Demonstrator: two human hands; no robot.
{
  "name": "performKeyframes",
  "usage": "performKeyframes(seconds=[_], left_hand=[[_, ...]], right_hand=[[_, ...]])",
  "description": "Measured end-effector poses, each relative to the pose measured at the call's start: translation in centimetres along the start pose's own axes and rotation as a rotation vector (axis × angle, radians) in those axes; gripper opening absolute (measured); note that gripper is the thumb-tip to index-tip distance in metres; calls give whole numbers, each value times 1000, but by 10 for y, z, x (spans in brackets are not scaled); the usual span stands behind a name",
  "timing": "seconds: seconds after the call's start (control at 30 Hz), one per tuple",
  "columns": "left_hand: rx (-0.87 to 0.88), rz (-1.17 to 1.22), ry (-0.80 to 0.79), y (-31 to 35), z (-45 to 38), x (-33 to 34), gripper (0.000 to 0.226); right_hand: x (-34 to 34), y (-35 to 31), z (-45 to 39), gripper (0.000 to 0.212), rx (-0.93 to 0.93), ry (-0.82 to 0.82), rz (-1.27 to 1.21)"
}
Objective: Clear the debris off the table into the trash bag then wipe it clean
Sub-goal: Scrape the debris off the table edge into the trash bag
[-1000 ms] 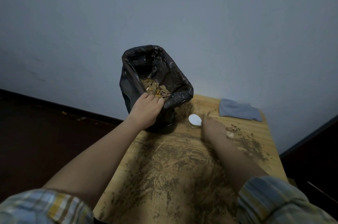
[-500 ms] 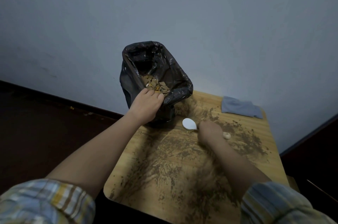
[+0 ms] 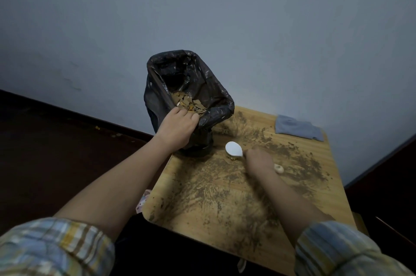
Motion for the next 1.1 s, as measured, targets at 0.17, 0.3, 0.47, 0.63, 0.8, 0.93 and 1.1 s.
performKeyframes(seconds=[0.17, 0.3, 0.47, 0.63, 0.8, 0.93, 1.1], left_hand=[[-9, -2, 1, -1, 17, -9, 18], [-26, -24, -2, -1, 32, -16, 16], [-39, -39, -8, 1, 53, -25, 17], [-88, -21, -13, 4, 76, -36, 14], [-145, -2, 20, 10, 94, -50, 12], [-137, 13, 44, 19, 103, -58, 14], [-110, 43, 84, 30, 102, -64, 18]], right_hand=[[1, -15, 15, 30, -47, -14, 43], [-1, -17, 27, 29, -91, -23, 2], [-7, -8, 39, 27, -47, 12, -99], [-6, -7, 54, 30, 28, -6, -247], [-2, -5, 63, 50, 81, -109, -643], [-2, -2, 79, 55, 91, -80, -737], [7, 6, 96, 53, 143, -42, -670]])
Point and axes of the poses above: each hand's wrist, its own z-axis away from the middle knuckle, its own x-axis out of the palm, y = z × x, the point moved 3 cm from there along -z, towards the middle knuckle, and after that the axes turned 13 degrees about x, right-handed, at the moved point
